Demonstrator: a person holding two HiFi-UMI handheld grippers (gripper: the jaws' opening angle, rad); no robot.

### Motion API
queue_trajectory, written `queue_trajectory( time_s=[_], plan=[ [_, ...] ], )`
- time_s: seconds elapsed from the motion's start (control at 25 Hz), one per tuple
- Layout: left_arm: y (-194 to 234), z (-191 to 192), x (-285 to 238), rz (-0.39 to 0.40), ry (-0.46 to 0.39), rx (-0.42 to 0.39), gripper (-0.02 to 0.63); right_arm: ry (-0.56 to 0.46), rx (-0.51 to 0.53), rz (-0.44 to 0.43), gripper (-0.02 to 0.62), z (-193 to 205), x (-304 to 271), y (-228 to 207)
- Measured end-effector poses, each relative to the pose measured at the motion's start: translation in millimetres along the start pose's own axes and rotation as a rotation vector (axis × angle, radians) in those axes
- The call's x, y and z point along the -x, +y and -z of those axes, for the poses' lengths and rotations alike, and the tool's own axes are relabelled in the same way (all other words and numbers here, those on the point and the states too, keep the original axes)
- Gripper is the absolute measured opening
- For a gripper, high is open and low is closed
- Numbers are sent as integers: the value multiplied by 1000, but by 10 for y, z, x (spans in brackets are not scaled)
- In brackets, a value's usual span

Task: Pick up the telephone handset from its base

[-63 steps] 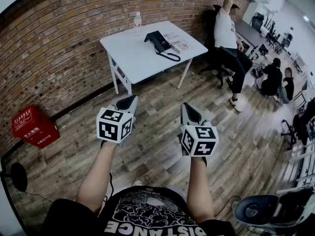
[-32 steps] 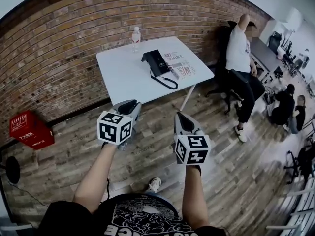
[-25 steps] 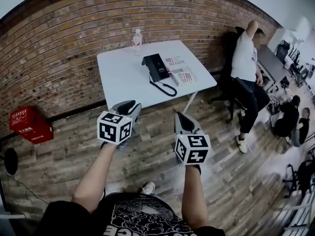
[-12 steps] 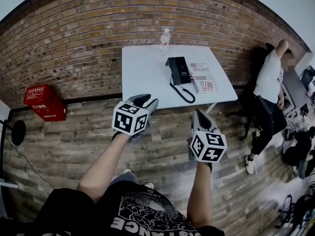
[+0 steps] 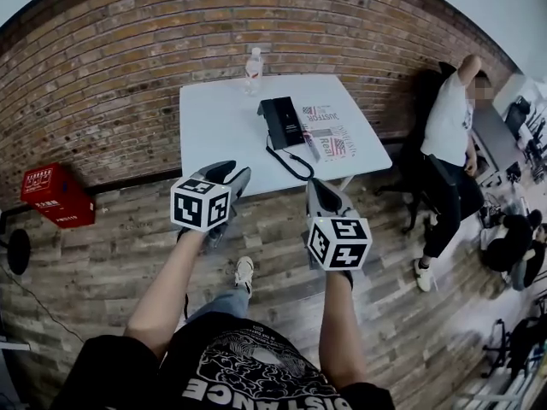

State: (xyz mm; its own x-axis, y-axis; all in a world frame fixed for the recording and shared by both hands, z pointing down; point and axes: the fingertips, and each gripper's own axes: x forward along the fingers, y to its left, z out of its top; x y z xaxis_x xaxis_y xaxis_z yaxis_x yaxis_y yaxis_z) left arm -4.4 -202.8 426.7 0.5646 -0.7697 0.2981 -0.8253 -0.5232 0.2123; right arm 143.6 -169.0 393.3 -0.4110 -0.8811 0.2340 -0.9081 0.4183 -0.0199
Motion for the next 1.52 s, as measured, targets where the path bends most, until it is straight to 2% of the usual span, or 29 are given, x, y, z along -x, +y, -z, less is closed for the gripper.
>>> queue_trajectory(
  time_s=[0.4,0.6,0.88,1.24,1.52],
  plan=[
    [416,-53,-927,45,35,68,135,34,-7,-11,0,20,-851,-437],
    [741,-120,-1439,68,70,129,135,70,-11,-24,0,-29,-1398,-615],
    [1121,-51,-2142,135,132,287,135,111,-5,-16,0,-111,-2037,-918],
    [1435,137,-2773,247,190,508,146,174,2,-6,0,-70,-2602,-1204],
    [1561,273,-3058,296,219,599,149,205,-6,0,0,-13,-2895,-1336]
  ],
)
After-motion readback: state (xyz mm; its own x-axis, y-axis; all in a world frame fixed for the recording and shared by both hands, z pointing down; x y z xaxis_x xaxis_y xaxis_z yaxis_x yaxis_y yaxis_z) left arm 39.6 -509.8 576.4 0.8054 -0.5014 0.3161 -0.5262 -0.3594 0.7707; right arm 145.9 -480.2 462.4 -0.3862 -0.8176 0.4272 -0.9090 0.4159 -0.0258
